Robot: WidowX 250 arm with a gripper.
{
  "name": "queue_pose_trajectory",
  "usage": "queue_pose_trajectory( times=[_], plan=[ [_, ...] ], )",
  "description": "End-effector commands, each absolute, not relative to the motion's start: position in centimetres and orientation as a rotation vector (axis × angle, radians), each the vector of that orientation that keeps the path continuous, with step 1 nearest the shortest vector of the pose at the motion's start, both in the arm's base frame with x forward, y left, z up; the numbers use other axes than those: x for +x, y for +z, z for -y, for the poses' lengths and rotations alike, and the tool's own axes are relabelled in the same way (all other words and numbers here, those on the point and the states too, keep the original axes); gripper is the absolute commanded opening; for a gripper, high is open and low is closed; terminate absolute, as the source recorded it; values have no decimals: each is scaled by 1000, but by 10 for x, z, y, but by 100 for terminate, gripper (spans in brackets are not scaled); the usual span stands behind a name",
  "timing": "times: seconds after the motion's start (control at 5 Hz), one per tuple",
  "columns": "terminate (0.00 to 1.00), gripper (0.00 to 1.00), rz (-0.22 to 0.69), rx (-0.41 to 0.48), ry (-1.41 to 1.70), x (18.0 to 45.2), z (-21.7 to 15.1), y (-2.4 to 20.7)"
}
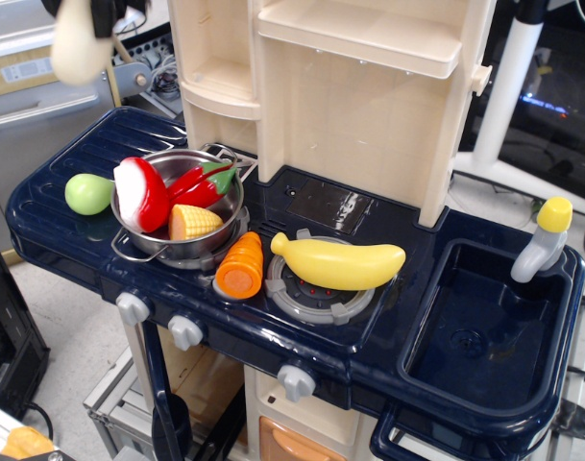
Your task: Put detergent in sink
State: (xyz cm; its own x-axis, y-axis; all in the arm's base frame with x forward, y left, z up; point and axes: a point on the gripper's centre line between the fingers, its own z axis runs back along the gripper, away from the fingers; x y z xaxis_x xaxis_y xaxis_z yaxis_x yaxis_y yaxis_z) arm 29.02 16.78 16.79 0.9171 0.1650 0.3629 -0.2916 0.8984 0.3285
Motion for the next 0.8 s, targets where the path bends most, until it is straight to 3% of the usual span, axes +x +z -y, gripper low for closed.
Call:
queue_pose_trajectory(
  times=[0.0, 0.4, 0.6],
  plan=[
    [0, 0, 345, 288, 536, 259, -83, 215],
    [0, 0, 365, 74, 698, 284, 14, 178],
    [0, 0, 321, 26, 653, 285, 65, 165]
  ],
)
